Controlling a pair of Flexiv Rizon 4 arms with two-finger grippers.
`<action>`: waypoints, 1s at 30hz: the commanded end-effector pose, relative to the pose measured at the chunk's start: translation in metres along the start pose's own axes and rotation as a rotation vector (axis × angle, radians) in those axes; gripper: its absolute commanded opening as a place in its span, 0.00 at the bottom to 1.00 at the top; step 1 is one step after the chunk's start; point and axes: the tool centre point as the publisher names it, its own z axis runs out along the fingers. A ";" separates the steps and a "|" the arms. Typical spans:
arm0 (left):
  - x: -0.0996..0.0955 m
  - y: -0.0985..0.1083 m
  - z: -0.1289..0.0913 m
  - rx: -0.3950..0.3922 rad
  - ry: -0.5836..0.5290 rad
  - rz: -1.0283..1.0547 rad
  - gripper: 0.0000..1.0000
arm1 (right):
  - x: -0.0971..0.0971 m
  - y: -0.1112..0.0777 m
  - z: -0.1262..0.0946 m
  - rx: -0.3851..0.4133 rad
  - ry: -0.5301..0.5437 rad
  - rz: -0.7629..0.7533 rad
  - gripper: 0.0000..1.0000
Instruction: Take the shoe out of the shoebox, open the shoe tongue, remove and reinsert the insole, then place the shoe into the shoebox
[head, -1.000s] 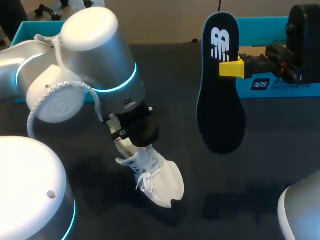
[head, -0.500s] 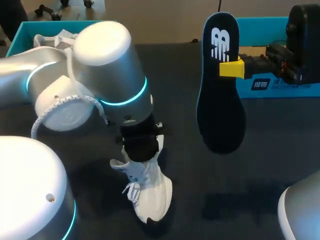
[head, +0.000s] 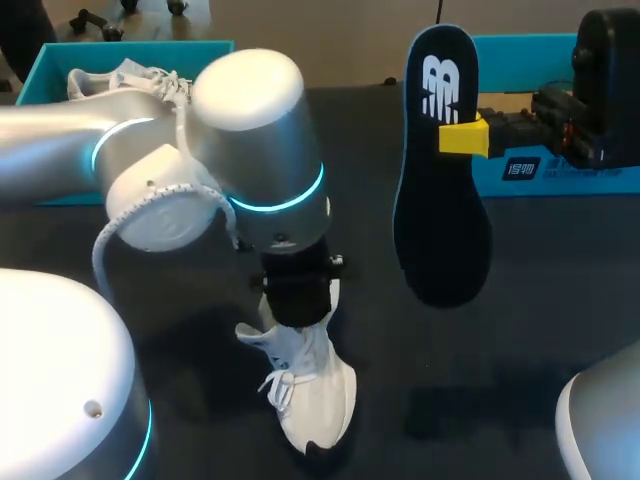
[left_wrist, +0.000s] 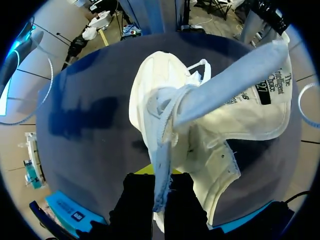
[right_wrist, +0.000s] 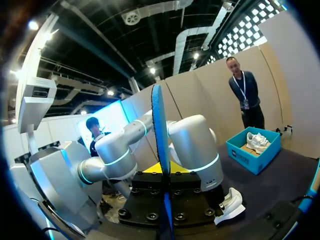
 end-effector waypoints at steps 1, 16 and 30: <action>-0.007 0.002 0.010 0.010 0.013 0.006 0.00 | -0.004 0.004 0.003 0.007 0.004 0.002 0.00; -0.016 0.018 0.035 -0.011 0.026 0.025 0.00 | -0.004 0.004 0.003 0.007 0.004 0.002 0.00; -0.023 0.024 0.054 0.011 0.018 0.112 0.00 | -0.004 0.004 0.003 0.007 0.004 0.002 0.00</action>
